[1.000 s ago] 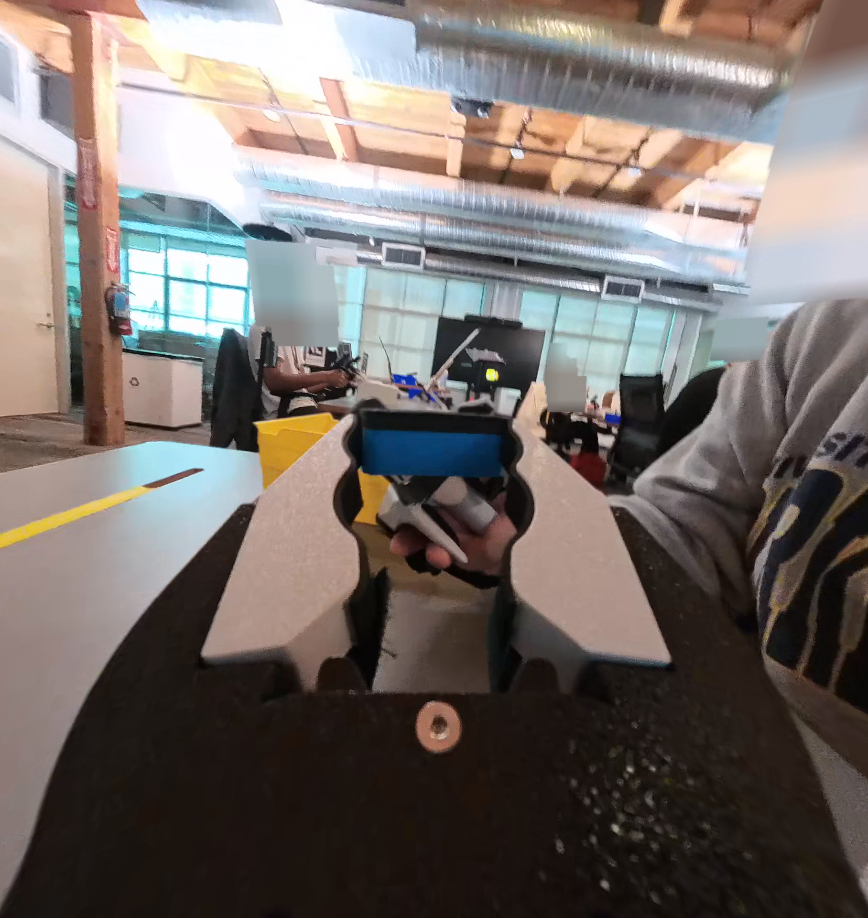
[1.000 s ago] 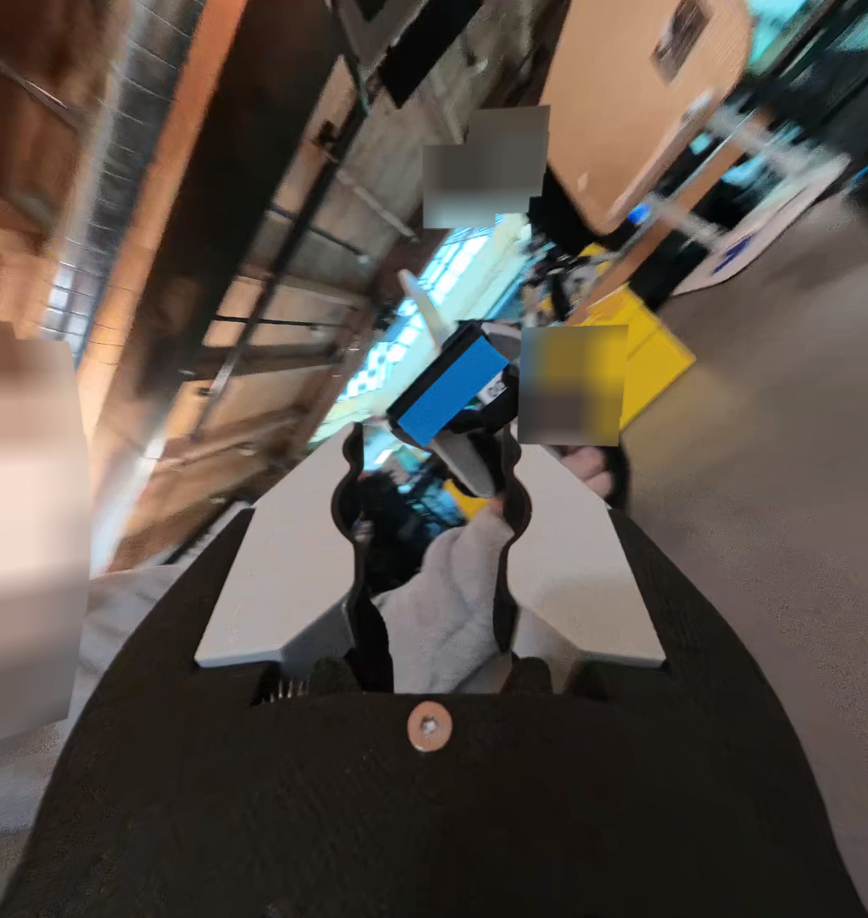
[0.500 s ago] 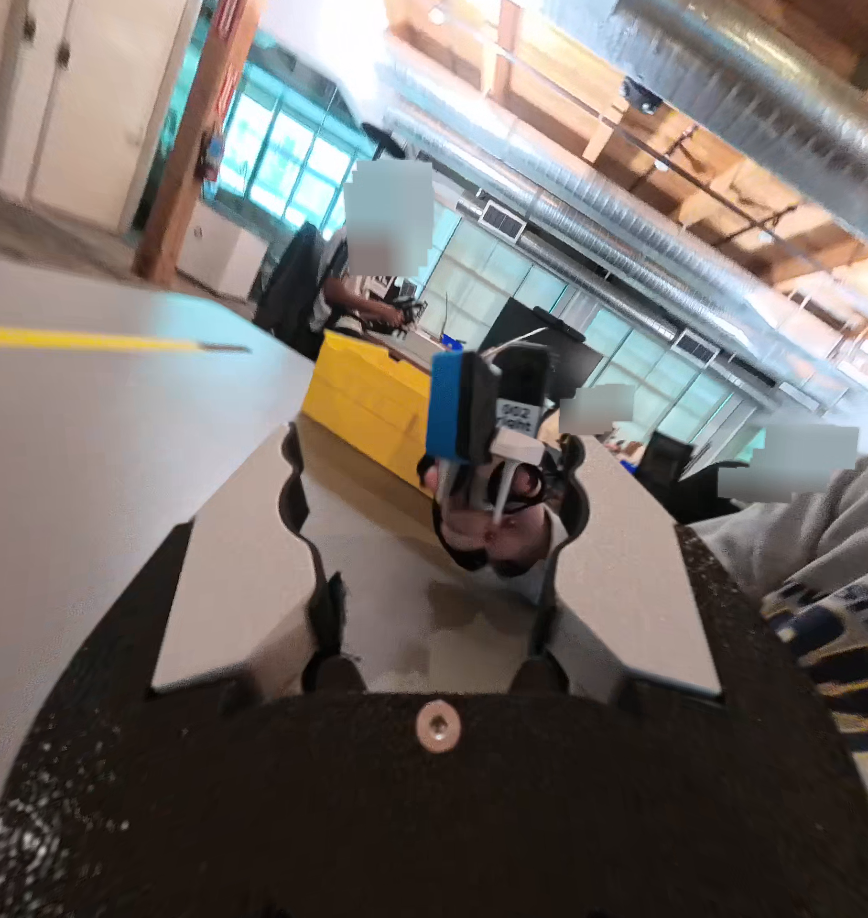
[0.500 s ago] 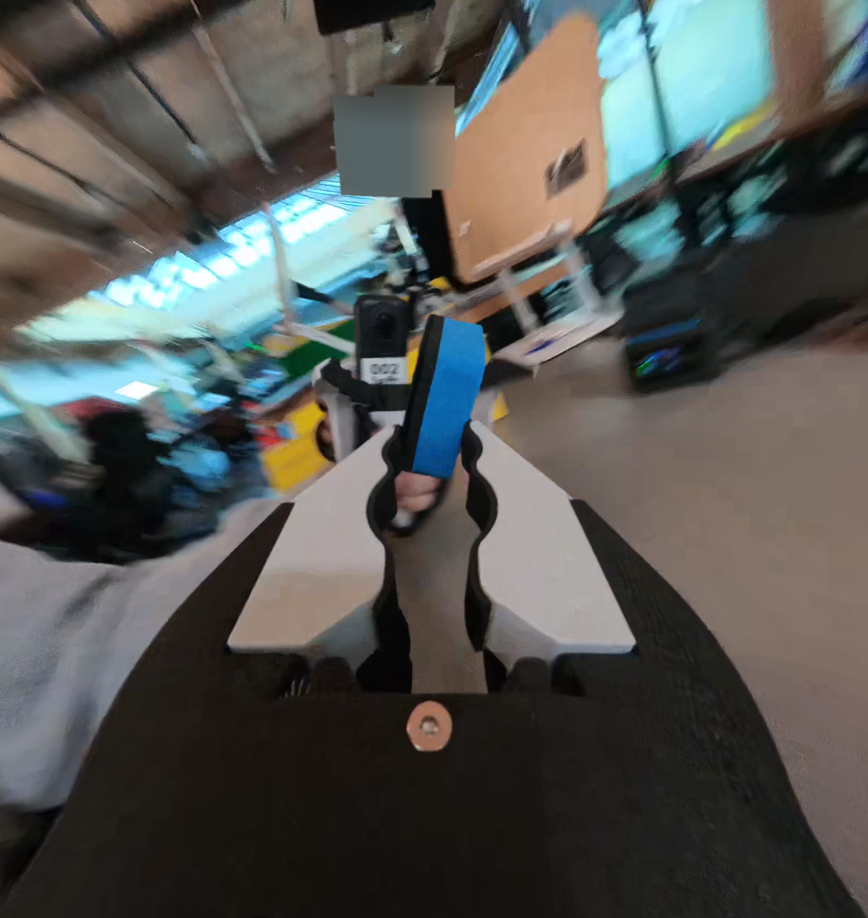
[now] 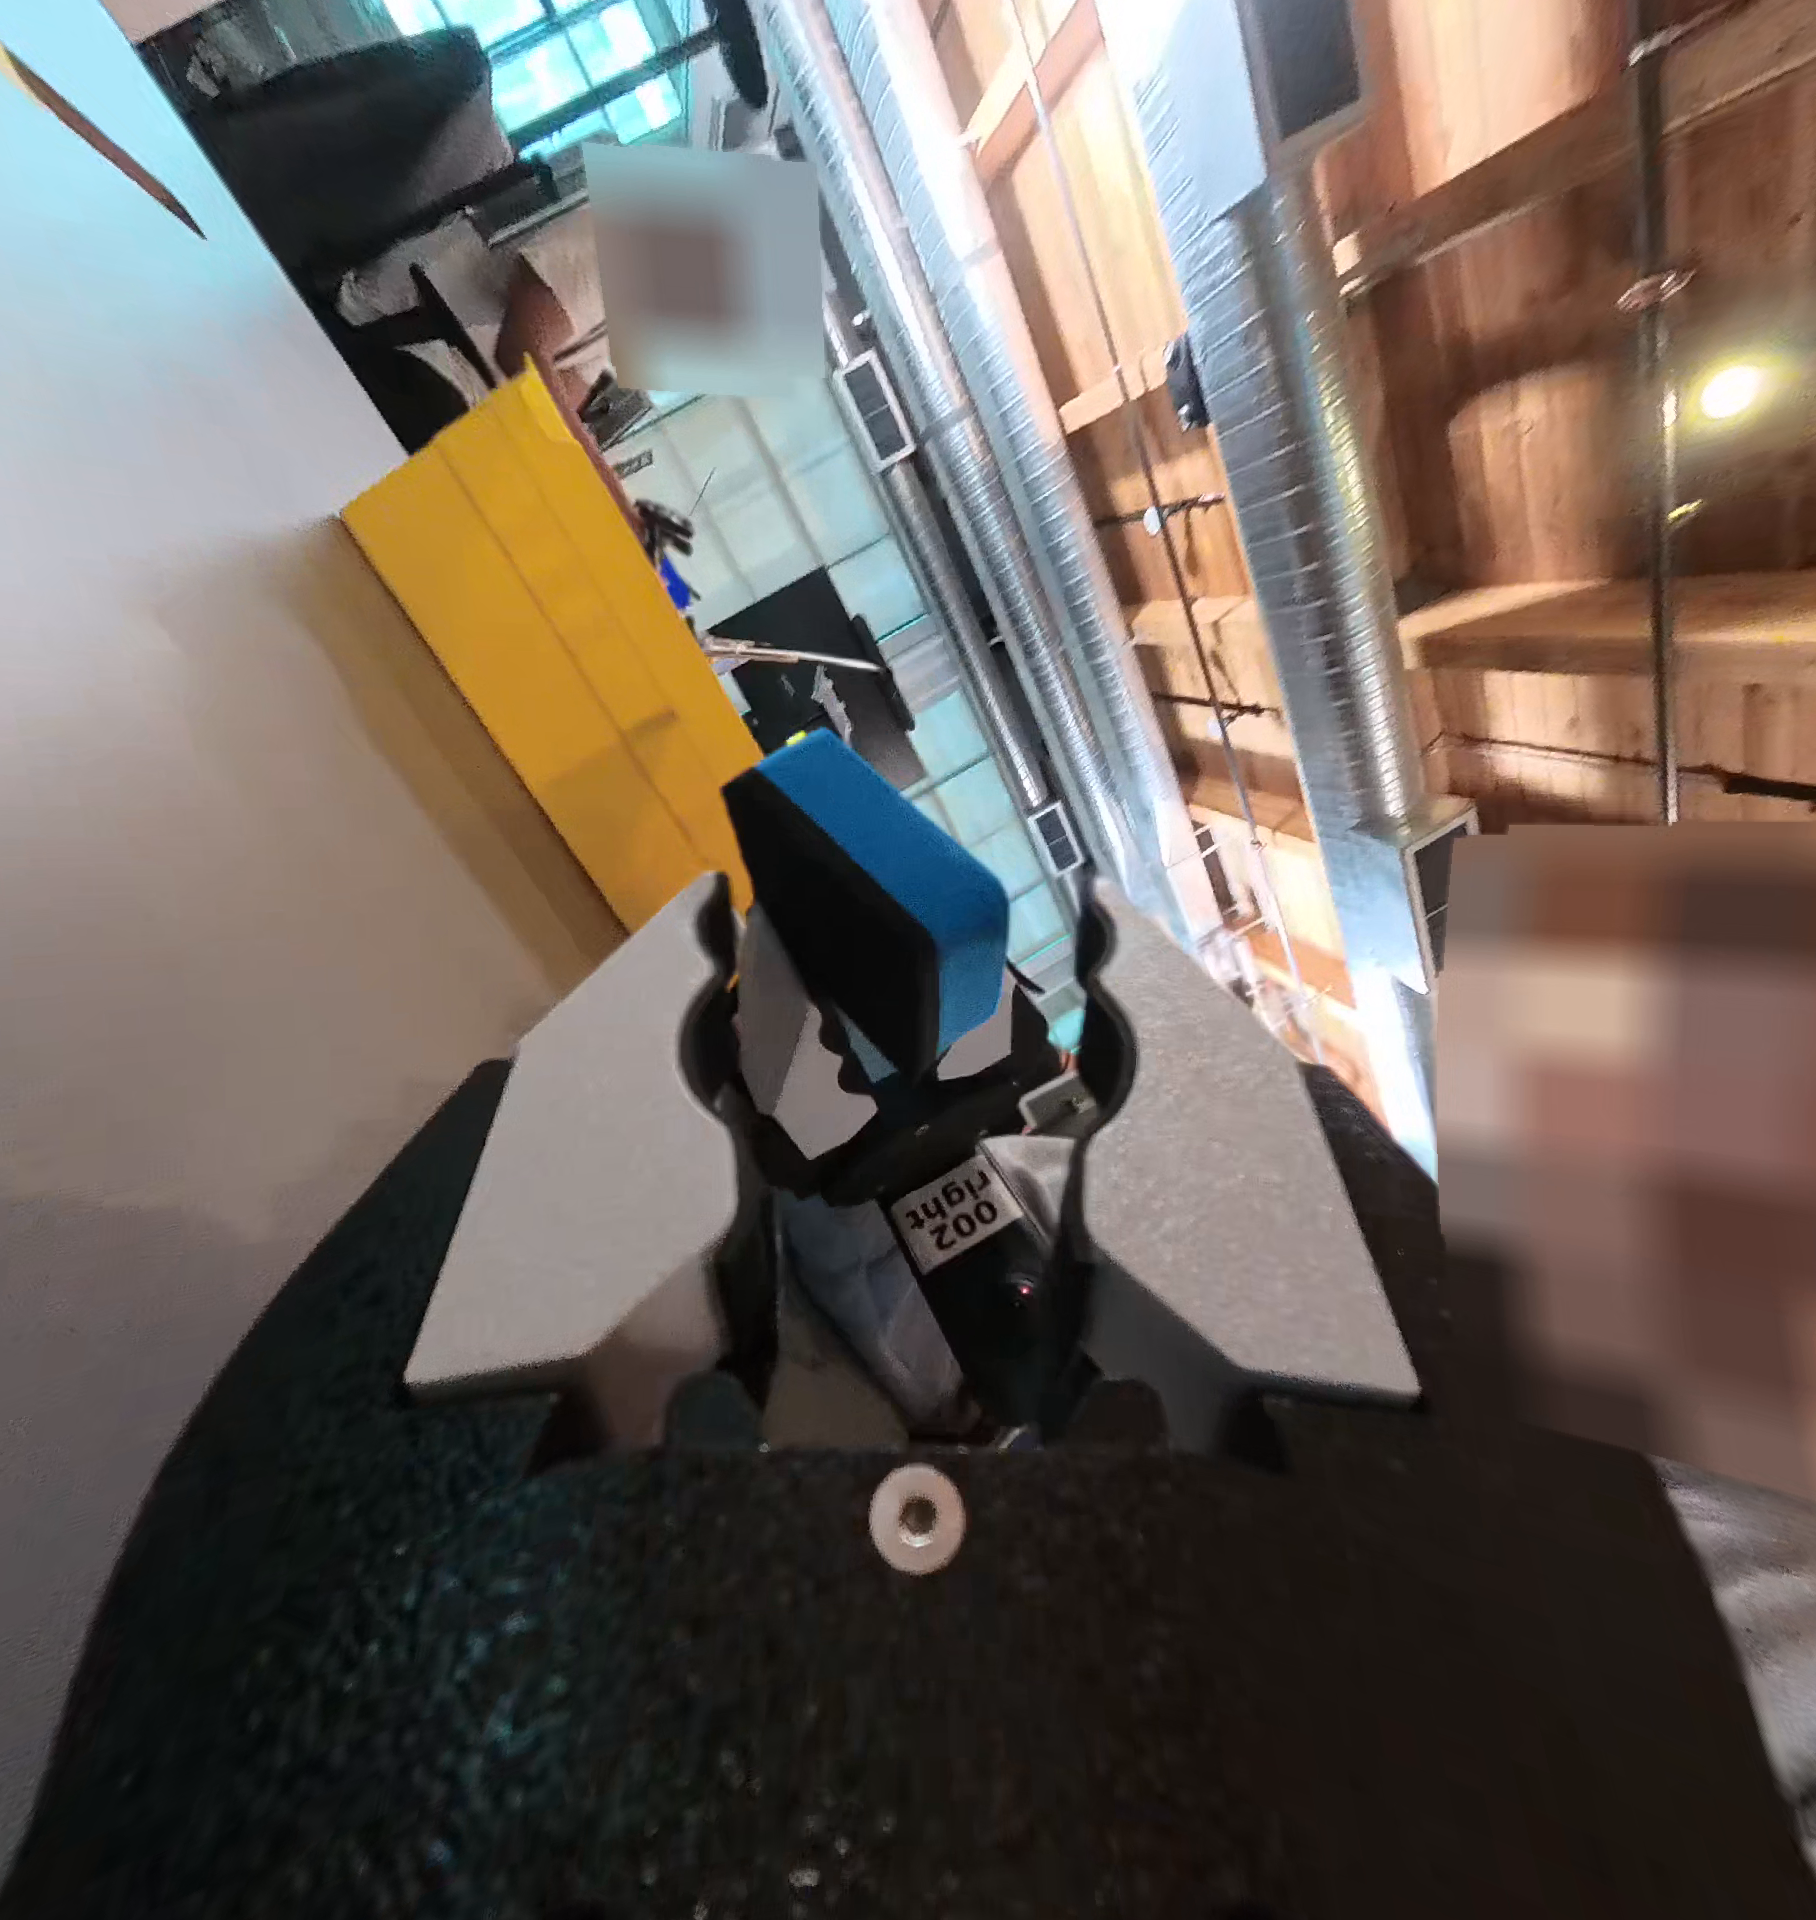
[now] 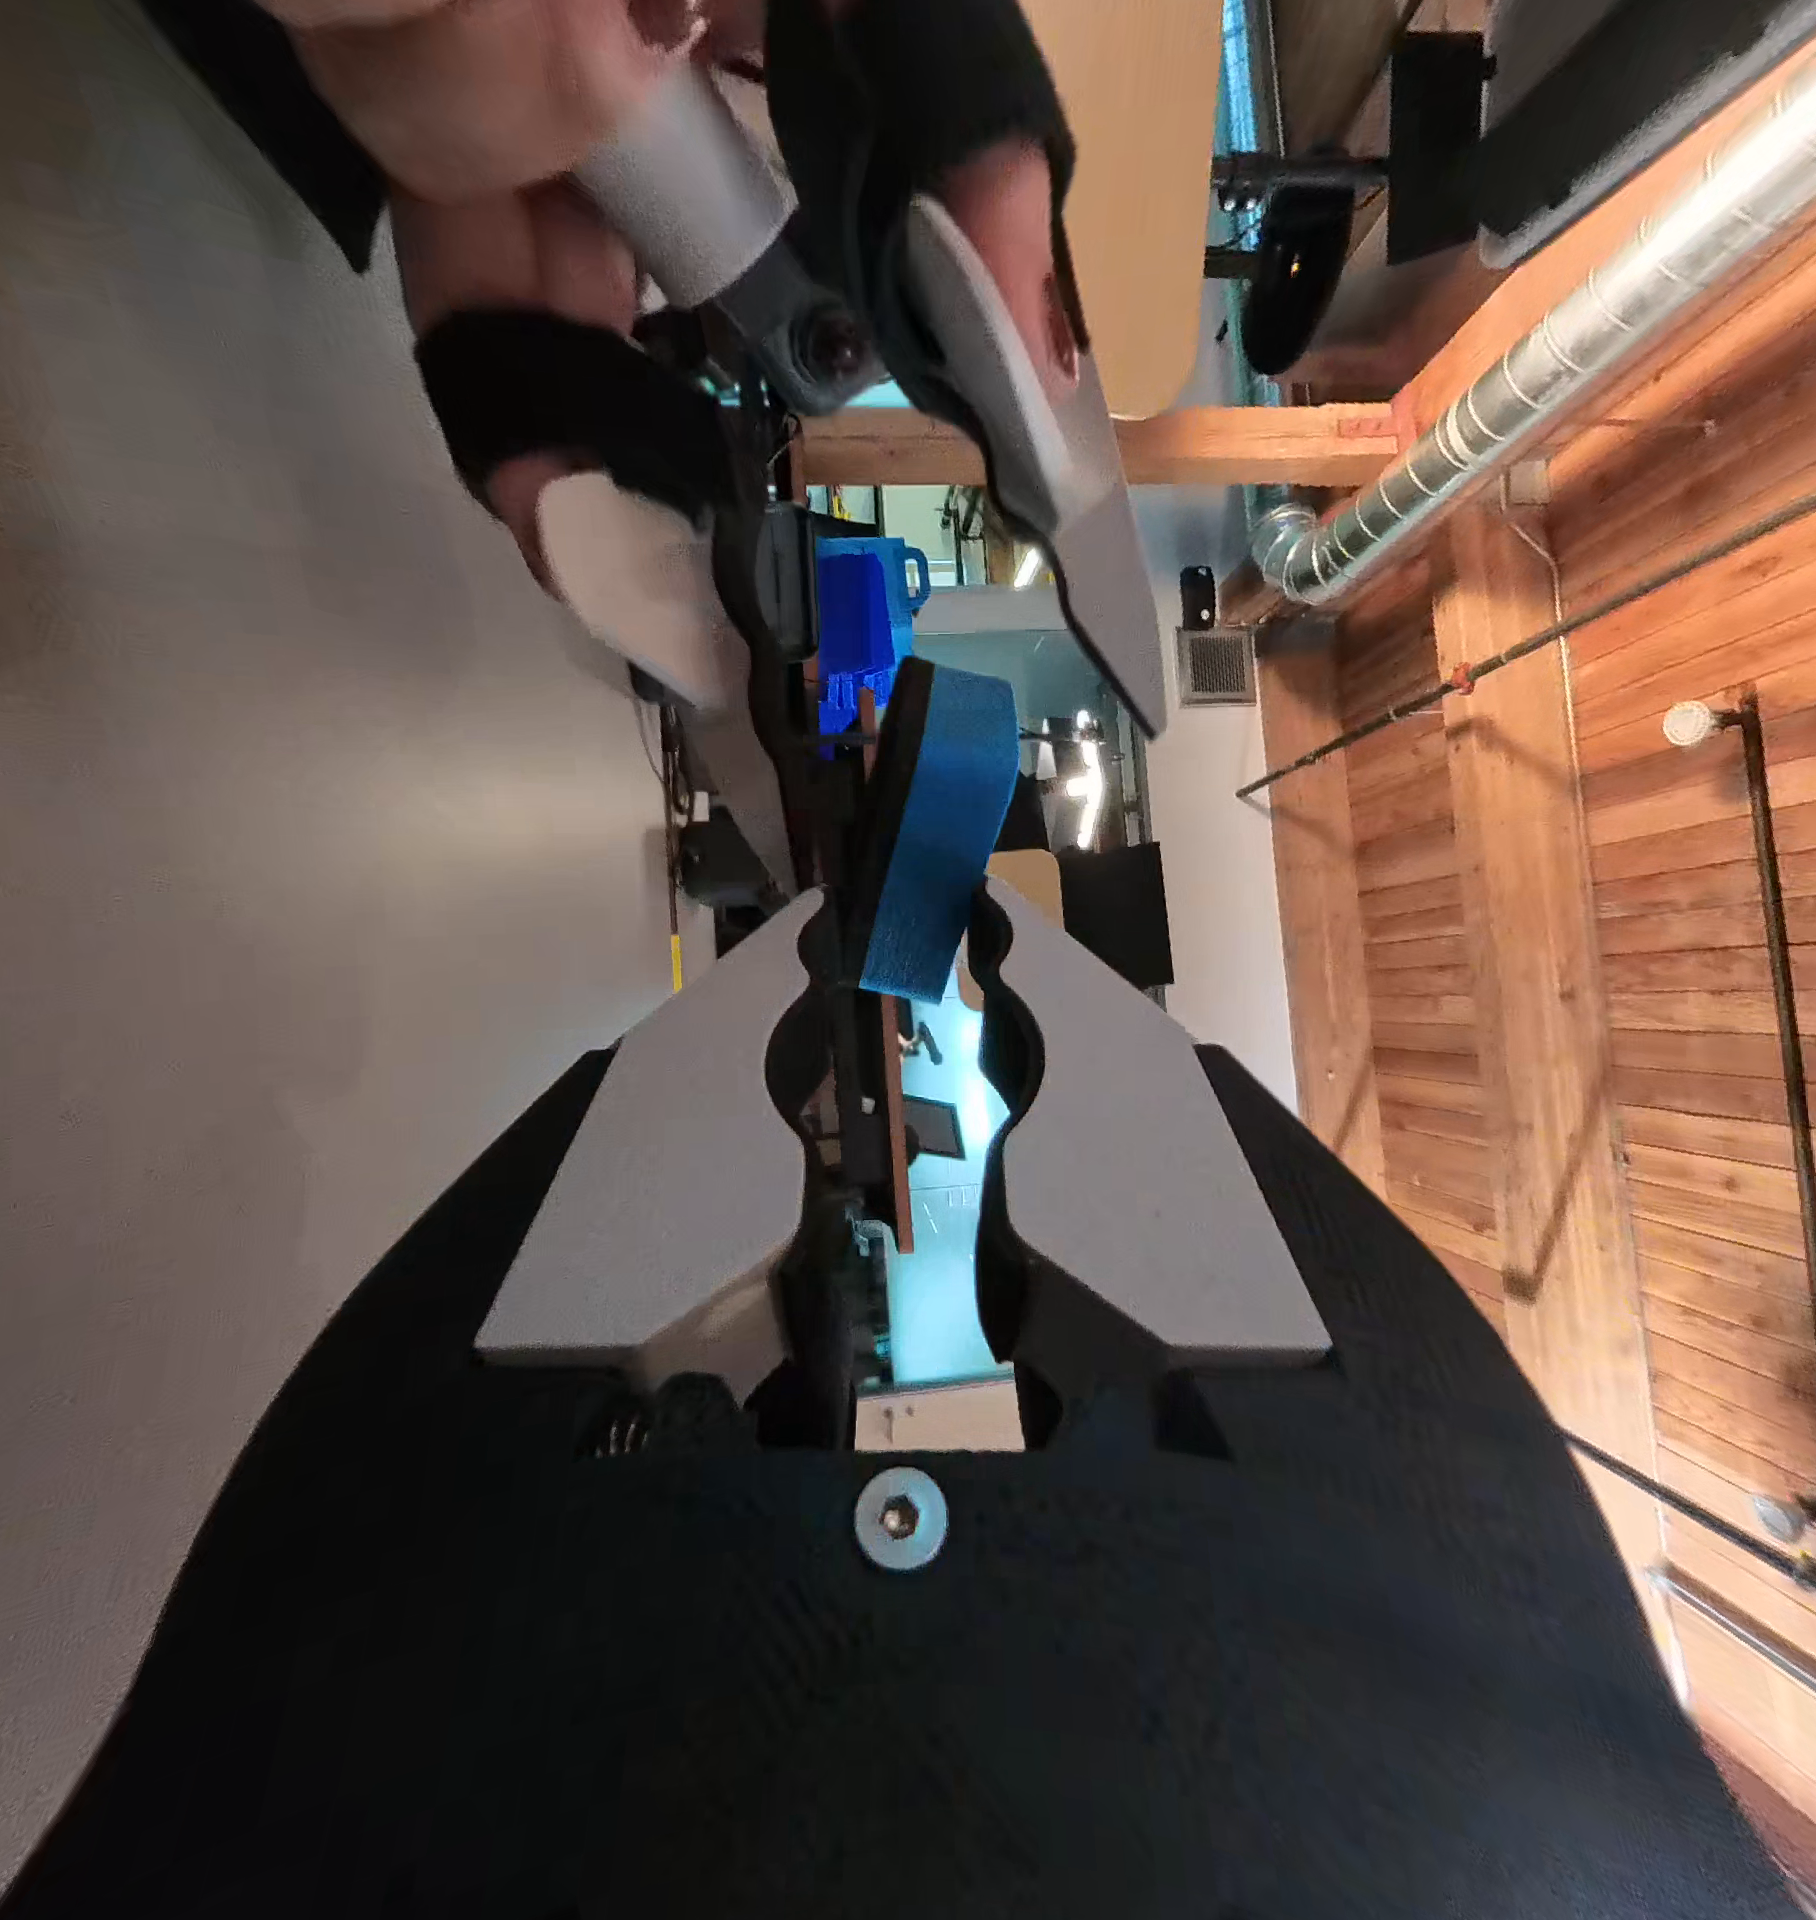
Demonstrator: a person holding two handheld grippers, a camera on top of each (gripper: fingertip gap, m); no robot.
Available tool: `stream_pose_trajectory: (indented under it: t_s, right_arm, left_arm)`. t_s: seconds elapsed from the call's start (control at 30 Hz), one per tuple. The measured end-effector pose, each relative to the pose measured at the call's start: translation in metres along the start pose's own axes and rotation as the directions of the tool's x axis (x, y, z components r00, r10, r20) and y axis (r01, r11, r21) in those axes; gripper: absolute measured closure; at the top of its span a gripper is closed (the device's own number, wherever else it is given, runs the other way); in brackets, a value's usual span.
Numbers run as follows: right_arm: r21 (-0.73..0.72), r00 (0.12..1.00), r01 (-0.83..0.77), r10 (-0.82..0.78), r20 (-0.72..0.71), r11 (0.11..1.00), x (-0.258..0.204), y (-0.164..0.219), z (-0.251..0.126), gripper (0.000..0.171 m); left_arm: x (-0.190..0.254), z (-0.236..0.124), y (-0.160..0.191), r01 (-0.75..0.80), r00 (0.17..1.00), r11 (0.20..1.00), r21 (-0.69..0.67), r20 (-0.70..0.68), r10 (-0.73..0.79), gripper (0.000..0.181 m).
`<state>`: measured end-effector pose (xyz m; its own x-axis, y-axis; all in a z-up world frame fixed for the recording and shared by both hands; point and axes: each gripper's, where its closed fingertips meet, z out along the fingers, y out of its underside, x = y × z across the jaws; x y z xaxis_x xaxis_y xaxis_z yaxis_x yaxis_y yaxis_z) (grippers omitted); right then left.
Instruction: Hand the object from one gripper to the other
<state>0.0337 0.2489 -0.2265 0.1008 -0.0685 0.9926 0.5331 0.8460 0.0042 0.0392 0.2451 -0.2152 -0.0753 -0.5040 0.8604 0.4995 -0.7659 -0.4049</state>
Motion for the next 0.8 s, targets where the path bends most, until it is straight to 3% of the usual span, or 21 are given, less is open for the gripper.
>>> stream_pose_trajectory:
  t_s: [0.07,0.13,0.23,0.3,0.37,0.43,0.5,0.57,0.63,0.7,0.8]
  right_arm:
    - [-0.006,1.000,0.018,-0.018,-0.004,1.000,-0.001,-0.001,0.001,0.149]
    - [-0.008,1.000,-0.005,0.005,0.009,1.000,-0.004,0.000,0.001,0.149]
    - [0.031,0.973,-0.216,0.212,0.089,0.976,-0.011,-0.004,-0.002,0.136]
    - [0.060,0.885,-0.443,0.426,0.190,0.894,-0.013,-0.010,-0.007,0.126]
    - [0.038,0.733,-0.656,0.625,0.268,0.754,-0.010,-0.011,-0.009,0.126]
    - [-0.055,0.470,-0.851,0.804,0.365,0.522,-0.010,-0.011,-0.010,0.129]
    - [-0.178,0.098,-0.966,0.900,0.425,0.189,-0.007,-0.011,-0.009,0.132]
    - [-0.283,-0.302,-0.940,0.854,0.423,-0.192,0.005,-0.007,-0.007,0.134]
    - [-0.366,-0.627,-0.777,0.676,0.386,-0.512,0.016,0.002,-0.007,0.135]
    - [-0.436,-0.805,-0.593,0.479,0.349,-0.677,0.020,0.008,-0.009,0.134]
    - [-0.509,-0.895,-0.443,0.334,0.295,-0.738,0.013,0.008,-0.011,0.132]
  left_arm:
    - [-0.005,0.002,0.002,-0.009,0.999,1.000,-0.008,0.054,0.009,0.138]
    - [-0.007,0.000,0.003,-0.019,0.997,1.000,-0.014,0.079,0.020,0.141]
    - [-0.010,-0.009,-0.003,-0.113,0.985,0.994,-0.009,0.130,0.114,0.155]
    - [-0.010,-0.015,-0.009,-0.258,0.947,0.966,-0.024,0.190,0.257,0.160]
    - [-0.012,-0.021,-0.014,-0.452,0.846,0.887,-0.090,0.273,0.459,0.160]
    - [-0.006,-0.021,-0.016,-0.690,0.640,0.700,-0.184,0.298,0.708,0.160]
    - [0.005,-0.017,-0.011,-0.864,0.349,0.419,-0.279,0.268,0.898,0.160]
    - [0.005,-0.016,-0.008,-0.895,0.071,0.175,-0.410,0.255,0.964,0.160]
    - [-0.001,-0.016,-0.006,-0.844,-0.130,0.011,-0.536,0.225,0.966,0.160]
    - [-0.005,-0.015,-0.003,-0.763,-0.313,-0.146,-0.629,0.161,0.936,0.160]
    - [-0.008,-0.012,-0.001,-0.566,-0.590,-0.392,-0.725,0.024,0.807,0.160]
